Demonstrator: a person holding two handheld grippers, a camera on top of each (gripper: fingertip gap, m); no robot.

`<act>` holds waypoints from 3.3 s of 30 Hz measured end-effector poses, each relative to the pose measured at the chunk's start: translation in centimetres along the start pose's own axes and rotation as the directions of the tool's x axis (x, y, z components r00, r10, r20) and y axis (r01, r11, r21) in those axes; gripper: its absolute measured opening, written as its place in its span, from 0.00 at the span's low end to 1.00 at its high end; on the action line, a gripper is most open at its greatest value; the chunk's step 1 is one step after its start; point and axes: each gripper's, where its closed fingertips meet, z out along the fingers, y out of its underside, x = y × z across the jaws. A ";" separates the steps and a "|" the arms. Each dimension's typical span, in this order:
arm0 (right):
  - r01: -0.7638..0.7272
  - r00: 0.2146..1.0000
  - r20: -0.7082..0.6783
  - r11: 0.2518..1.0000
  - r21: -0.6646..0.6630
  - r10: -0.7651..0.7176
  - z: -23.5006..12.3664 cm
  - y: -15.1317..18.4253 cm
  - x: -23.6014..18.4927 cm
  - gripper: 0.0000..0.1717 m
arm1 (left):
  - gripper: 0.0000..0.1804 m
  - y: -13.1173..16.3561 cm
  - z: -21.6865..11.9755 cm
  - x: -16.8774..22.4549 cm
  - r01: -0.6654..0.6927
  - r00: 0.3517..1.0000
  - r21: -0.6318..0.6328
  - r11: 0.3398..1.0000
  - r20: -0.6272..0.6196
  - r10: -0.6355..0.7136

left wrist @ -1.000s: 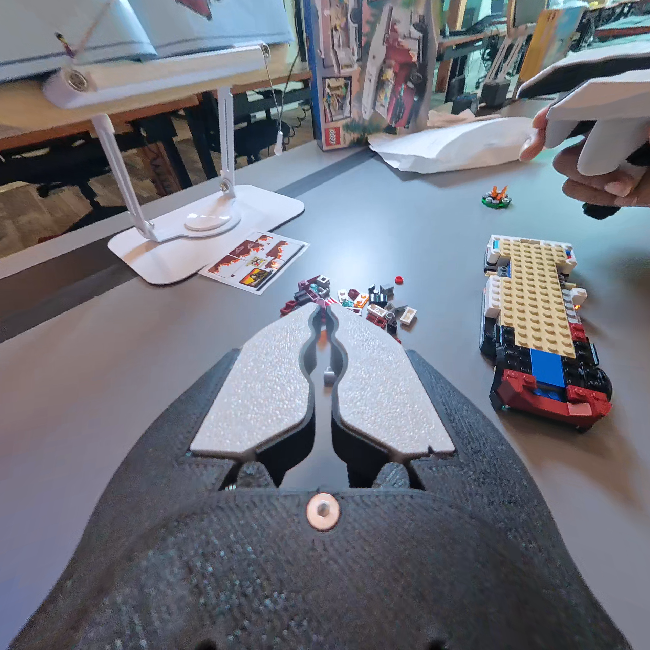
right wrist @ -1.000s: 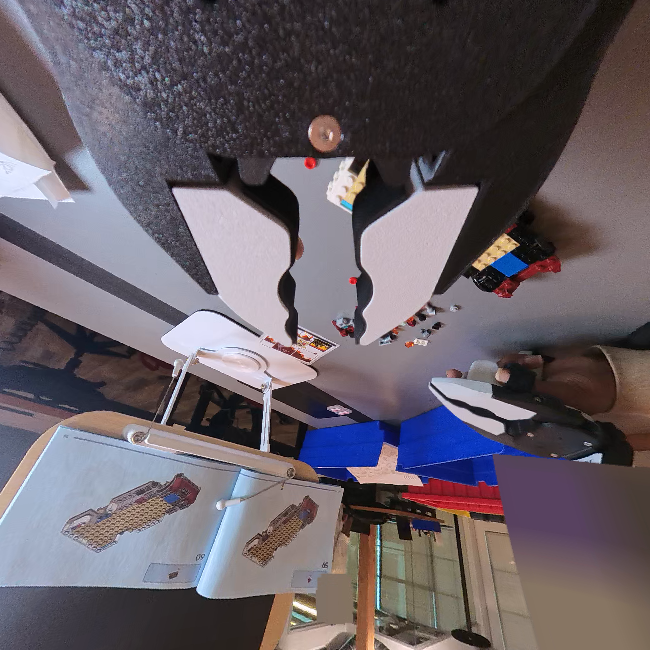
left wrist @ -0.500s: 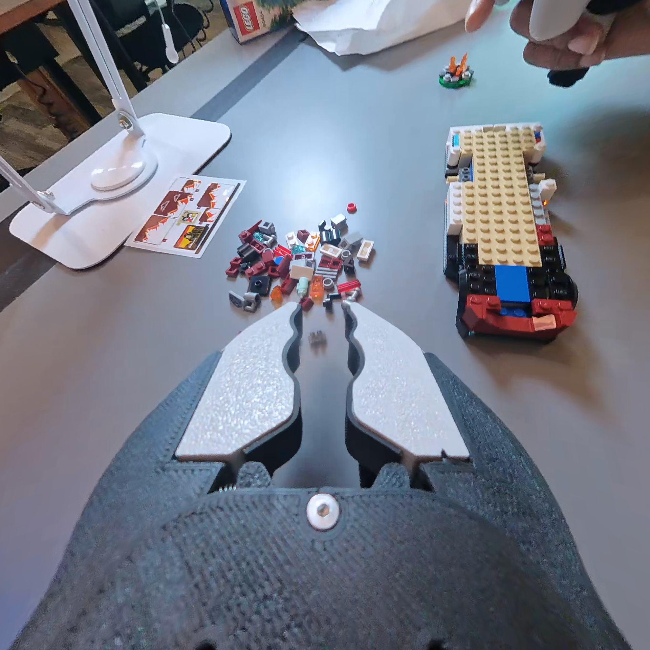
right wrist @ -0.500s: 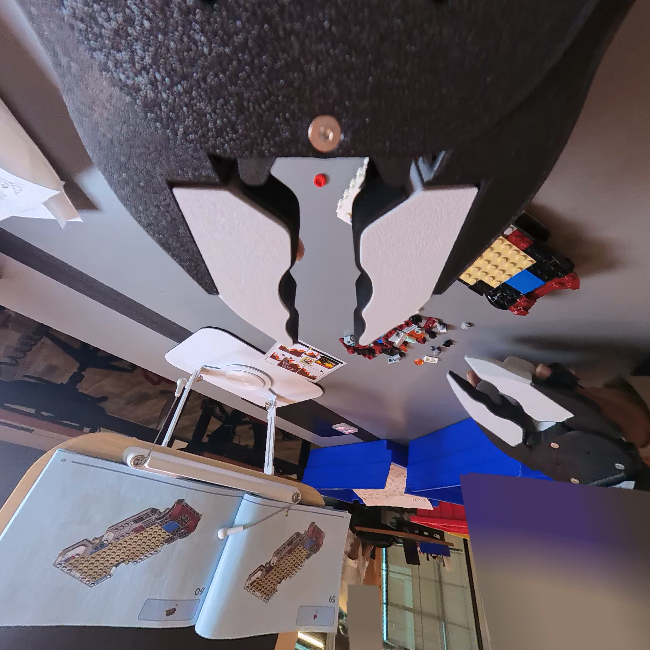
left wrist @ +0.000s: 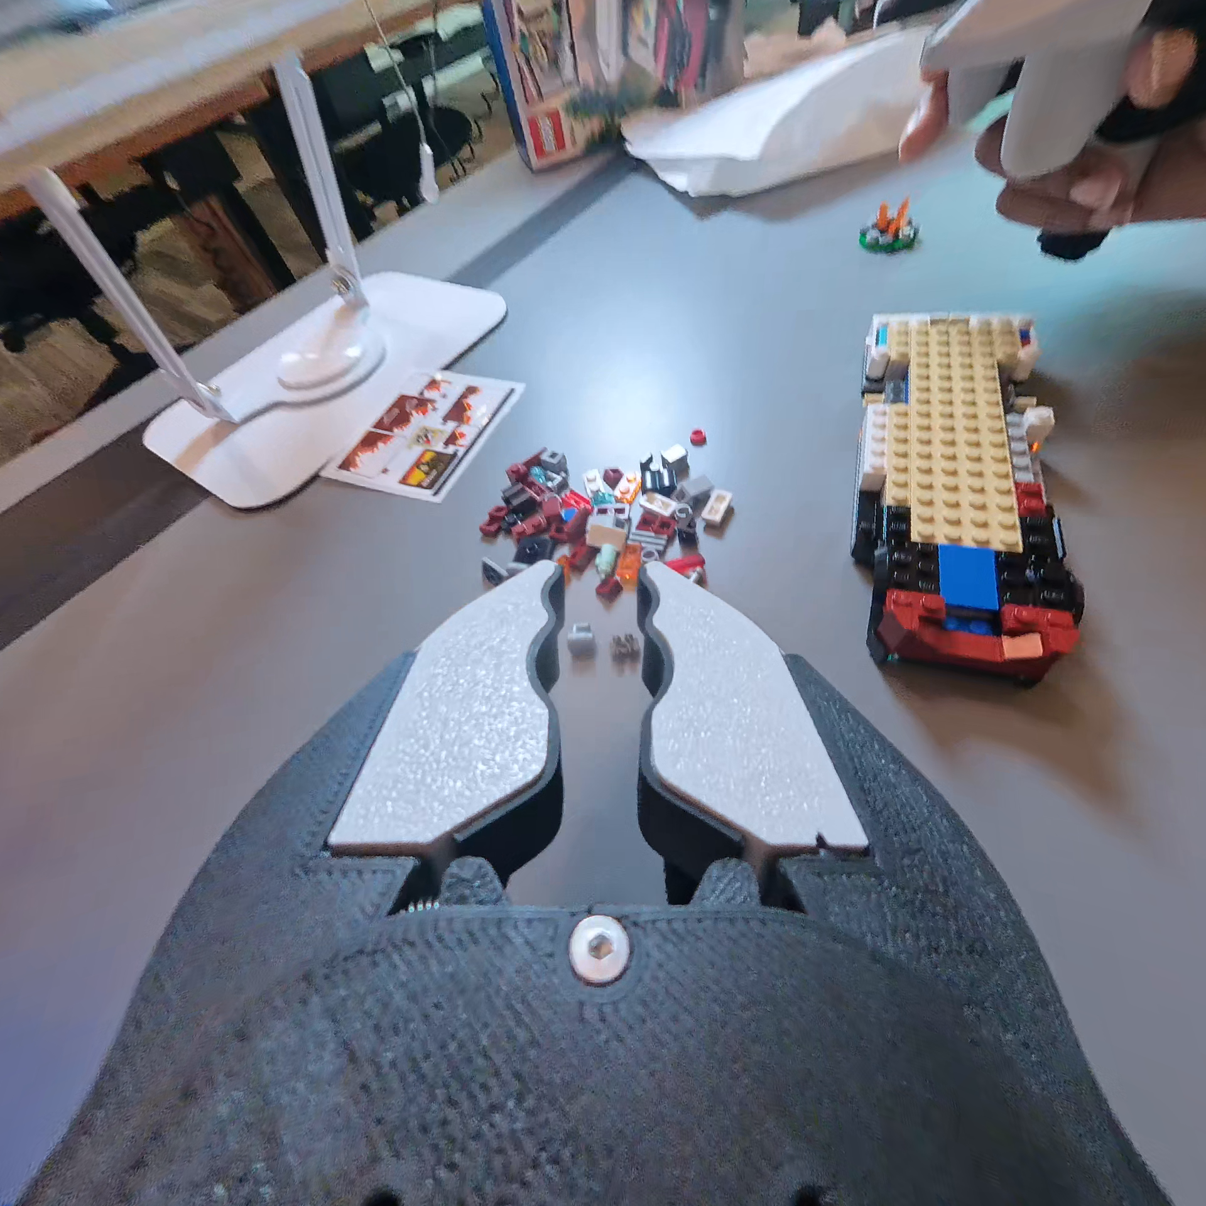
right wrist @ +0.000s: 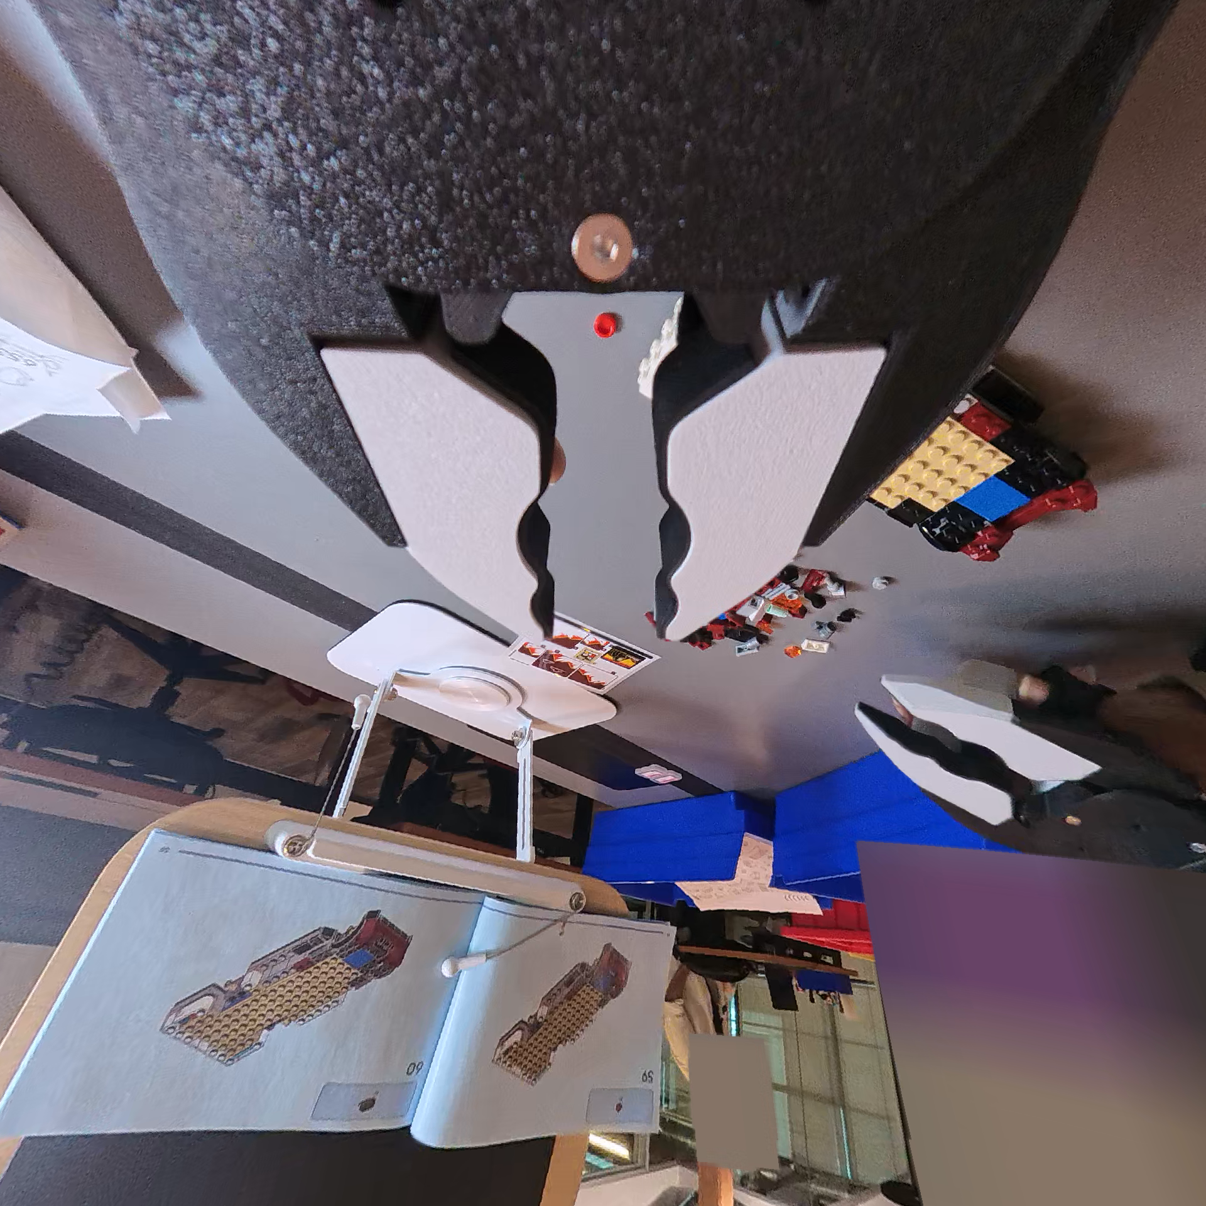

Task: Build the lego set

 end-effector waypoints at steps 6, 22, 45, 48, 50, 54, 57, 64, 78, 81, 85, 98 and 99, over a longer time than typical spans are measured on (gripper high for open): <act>-0.005 1.000 -0.004 1.000 -0.004 0.005 0.0 0.2 0.1 0.17 | 0.11 -0.8 -0.6 -0.9 0.031 0.999 0.053 0.998 0.036 -0.033; -0.011 1.000 -0.017 1.000 0.020 0.011 0.0 0.0 0.3 0.17 | 0.11 -2.4 -1.4 -1.3 0.058 0.996 0.156 0.986 0.065 -0.069; -0.008 1.000 -0.027 1.000 0.017 0.008 0.0 0.1 0.5 0.17 | 0.10 -3.0 -1.9 -1.7 0.081 0.992 0.210 0.974 0.077 -0.099; -0.008 1.000 -0.025 1.000 0.013 0.009 0.1 0.2 0.4 0.17 | 0.10 -3.1 -1.9 -1.7 0.079 0.992 0.211 0.974 0.079 -0.098; -0.008 1.000 -0.024 1.000 0.010 0.008 0.1 0.3 0.4 0.17 | 0.11 -3.1 -1.9 -1.7 0.082 0.992 0.211 0.974 0.078 -0.101; 0.008 0.999 -0.041 1.000 0.017 -0.007 0.5 0.0 0.8 0.17 | 0.11 -3.2 -1.9 -1.8 0.089 0.991 0.215 0.972 0.080 -0.109; 0.090 0.992 -0.093 0.995 0.036 -0.086 2.7 -2.6 2.7 0.13 | 0.11 -3.5 -1.9 -1.6 0.095 0.991 0.226 0.970 0.074 -0.114; 0.174 0.973 -0.186 0.964 0.199 -0.137 13.5 -13.7 8.3 0.05 | 0.10 -4.3 -2.5 -1.2 0.068 0.991 0.248 0.966 0.092 -0.094; 0.137 0.964 -0.249 0.980 0.143 -0.098 23.2 -15.1 12.4 0.03 | 0.10 -5.0 -3.3 -1.4 0.073 0.992 0.285 0.956 0.082 -0.101; 0.128 0.966 -0.243 0.982 0.141 -0.091 23.5 -15.2 12.4 0.04 | 0.10 -5.1 -3.4 -1.3 0.068 0.992 0.287 0.955 0.083 -0.096; 0.135 0.966 -0.238 0.982 0.135 -0.100 24.1 -15.3 12.1 0.04 | 0.09 -5.1 -3.4 -1.2 0.067 0.992 0.287 0.956 0.082 -0.094; 0.147 0.962 -0.249 0.983 0.108 -0.117 23.8 -14.6 12.5 0.04 | 0.09 -5.2 -3.5 -1.1 0.057 0.993 0.286 0.957 0.078 -0.083; 0.149 0.960 -0.254 0.984 0.101 -0.120 23.5 -14.2 12.7 0.04 | 0.09 -5.2 -3.4 -1.0 0.057 0.994 0.284 0.957 0.076 -0.082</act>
